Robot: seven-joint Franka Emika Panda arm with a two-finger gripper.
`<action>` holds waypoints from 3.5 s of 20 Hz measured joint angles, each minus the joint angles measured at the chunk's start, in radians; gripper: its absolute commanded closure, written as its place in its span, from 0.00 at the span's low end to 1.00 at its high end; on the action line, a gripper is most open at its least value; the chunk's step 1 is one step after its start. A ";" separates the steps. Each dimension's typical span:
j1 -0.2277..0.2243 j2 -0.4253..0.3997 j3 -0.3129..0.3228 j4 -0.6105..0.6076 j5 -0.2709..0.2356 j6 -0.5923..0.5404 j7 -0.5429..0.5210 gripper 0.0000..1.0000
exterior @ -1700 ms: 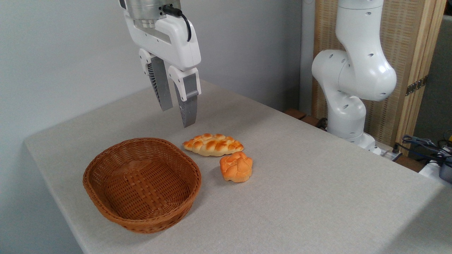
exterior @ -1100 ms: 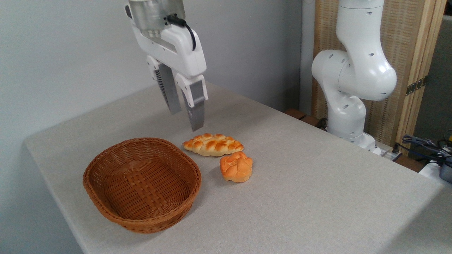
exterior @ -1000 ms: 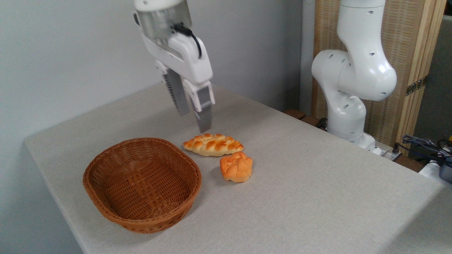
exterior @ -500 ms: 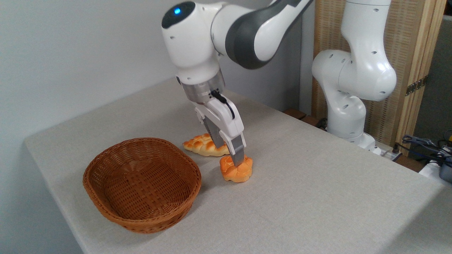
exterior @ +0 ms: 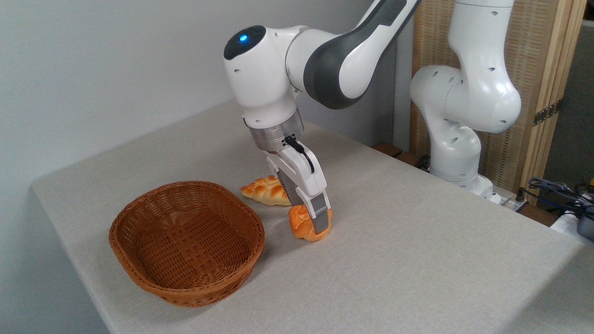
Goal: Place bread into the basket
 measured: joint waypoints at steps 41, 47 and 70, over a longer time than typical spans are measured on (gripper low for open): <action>-0.007 0.300 -0.013 0.404 -0.058 0.197 0.128 0.00; 0.010 0.299 -0.010 0.410 -0.058 0.197 0.147 0.00; 0.078 0.161 -0.010 0.656 -0.053 -0.303 -0.114 0.00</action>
